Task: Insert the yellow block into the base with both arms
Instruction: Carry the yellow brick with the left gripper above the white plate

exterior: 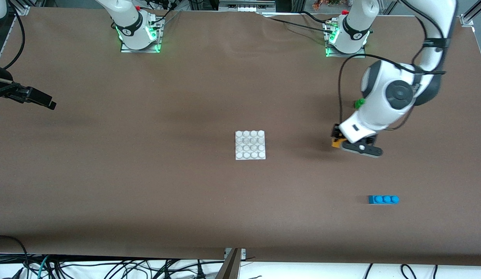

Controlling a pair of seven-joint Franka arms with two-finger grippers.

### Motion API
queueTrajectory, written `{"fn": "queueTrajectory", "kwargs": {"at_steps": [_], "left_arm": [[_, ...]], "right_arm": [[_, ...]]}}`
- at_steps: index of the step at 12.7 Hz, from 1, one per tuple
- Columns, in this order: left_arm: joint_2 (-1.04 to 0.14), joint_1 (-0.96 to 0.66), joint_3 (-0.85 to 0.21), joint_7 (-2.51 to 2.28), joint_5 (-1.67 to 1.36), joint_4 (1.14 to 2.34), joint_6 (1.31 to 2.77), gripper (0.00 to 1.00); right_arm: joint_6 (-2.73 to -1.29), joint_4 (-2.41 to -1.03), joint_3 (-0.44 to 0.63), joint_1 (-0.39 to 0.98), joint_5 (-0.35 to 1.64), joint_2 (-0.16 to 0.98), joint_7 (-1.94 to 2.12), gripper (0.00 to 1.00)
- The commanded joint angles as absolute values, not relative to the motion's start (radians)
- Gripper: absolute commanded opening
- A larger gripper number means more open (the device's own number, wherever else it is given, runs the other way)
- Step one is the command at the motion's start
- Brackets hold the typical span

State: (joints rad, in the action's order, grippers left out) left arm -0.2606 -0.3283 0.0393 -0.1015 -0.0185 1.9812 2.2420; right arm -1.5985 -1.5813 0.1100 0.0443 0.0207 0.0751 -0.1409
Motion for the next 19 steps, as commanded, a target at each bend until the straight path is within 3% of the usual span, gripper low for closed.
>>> {"fn": "queueTrajectory", "kwargs": {"at_steps": [1,6,10,19], "left_arm": [[-0.337,-0.431,0.048,-0.277,-0.066,1.855,2.139,0.0],[-0.575,-0.604,0.049,-0.501,-0.137,1.573,2.083,0.0],[-0.685,-0.67,0.049,-0.612,-0.182,1.43,2.083,0.0],[-0.796,-0.73,0.055,-0.719,-0.218,1.355,2.088,0.0]], "right_arm": [[-1.608,-1.608,0.098,0.034,0.018,0.046,-0.137,1.0],[-1.601,-1.608,0.098,0.034,0.018,0.046,-0.137,1.0],[-1.598,-1.608,0.097,0.034,0.02,0.046,-0.137,1.0],[-1.597,-1.608,0.097,0.034,0.018,0.046,-0.135,1.0]]}}
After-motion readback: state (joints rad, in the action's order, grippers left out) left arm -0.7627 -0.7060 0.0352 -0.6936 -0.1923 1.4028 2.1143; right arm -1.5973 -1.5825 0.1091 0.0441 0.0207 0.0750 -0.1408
